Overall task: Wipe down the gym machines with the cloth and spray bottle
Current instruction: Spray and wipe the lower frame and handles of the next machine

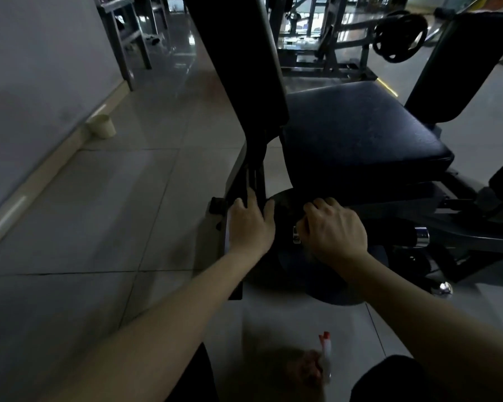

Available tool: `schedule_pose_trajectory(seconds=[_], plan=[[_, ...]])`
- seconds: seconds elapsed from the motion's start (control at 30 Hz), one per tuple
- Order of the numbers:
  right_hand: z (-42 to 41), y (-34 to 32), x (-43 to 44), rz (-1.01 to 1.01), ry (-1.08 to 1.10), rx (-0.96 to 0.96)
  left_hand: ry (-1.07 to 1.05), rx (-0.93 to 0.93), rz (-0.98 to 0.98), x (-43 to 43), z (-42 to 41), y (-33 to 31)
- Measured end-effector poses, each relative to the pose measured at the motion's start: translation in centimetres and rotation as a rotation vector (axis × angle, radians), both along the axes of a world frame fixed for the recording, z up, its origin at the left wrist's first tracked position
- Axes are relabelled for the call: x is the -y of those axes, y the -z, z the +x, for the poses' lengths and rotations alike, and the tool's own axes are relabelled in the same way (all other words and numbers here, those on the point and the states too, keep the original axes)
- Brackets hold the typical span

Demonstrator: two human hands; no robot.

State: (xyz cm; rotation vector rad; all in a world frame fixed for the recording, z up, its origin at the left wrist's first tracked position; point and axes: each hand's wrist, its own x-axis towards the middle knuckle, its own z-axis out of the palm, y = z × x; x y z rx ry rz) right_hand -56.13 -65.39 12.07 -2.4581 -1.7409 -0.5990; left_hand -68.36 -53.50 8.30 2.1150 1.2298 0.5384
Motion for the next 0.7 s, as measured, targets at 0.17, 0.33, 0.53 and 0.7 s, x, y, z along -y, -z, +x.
schedule_pose_trajectory(seconds=[0.17, 0.33, 0.53, 0.7], plan=[[0.0, 0.1, 0.0, 0.028, -0.013, -0.012, 0.041, 0.21, 0.274, 4.6, -3.3, 2.5], [0.0, 0.1, 0.1, 0.039, -0.033, -0.016, 0.363, 0.145, 0.726, 5.1, -4.3, 3.1], [0.1, 0.0, 0.4, 0.082, -0.044, -0.047, 0.519, 0.128, 0.913, 1.6, -2.7, 2.8], [0.2, 0.0, 0.4, 0.191, -0.007, -0.1, 0.492, -0.132, 1.191, 0.0, -0.9, 2.2]])
